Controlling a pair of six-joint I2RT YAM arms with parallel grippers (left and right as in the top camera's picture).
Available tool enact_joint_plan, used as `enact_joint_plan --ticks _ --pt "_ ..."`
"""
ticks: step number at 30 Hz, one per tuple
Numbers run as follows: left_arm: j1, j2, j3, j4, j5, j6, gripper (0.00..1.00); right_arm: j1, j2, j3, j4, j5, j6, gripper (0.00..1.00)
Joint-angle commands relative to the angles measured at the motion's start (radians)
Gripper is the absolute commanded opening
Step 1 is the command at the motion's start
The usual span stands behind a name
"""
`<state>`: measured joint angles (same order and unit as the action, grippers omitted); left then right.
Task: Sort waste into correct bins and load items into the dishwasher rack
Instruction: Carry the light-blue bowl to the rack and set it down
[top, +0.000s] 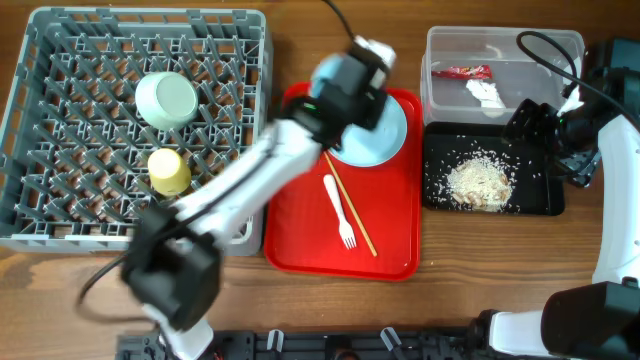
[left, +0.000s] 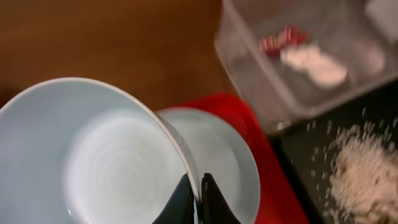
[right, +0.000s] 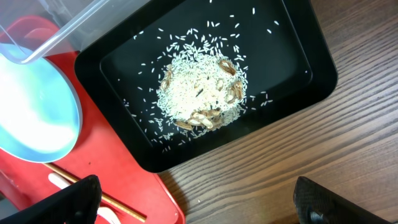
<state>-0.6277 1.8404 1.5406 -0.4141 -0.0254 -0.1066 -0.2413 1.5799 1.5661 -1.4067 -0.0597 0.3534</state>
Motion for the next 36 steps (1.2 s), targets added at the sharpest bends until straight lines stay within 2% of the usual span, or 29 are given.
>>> enact_joint_plan --ticks 1,8,12,17,20,26,36 --pt "0.152 -0.120 0.032 0.004 0.180 -0.002 0.04 -0.002 -0.019 0.016 -0.002 -0.010 -0.013 1.00" --pt "0.441 -0.098 0.032 0.007 0.656 -0.032 0.04 -0.002 -0.019 0.016 -0.002 -0.010 -0.013 1.00" --pt "0.578 -0.036 0.032 0.026 0.849 -0.040 0.04 -0.002 -0.019 0.016 -0.002 -0.009 -0.013 1.00" --pt "0.706 0.080 0.032 0.124 1.074 -0.135 0.04 -0.002 -0.019 0.016 -0.005 -0.009 -0.013 1.00" --pt "0.754 0.168 0.032 0.241 1.184 -0.237 0.04 -0.002 -0.019 0.016 -0.008 -0.009 -0.013 1.00" --pt "0.800 0.283 0.032 0.364 1.214 -0.371 0.04 -0.002 -0.019 0.016 -0.018 -0.009 -0.013 1.00" --pt "0.853 0.333 0.032 0.373 1.214 -0.377 0.04 -0.002 -0.019 0.016 -0.021 -0.009 -0.010 1.00"
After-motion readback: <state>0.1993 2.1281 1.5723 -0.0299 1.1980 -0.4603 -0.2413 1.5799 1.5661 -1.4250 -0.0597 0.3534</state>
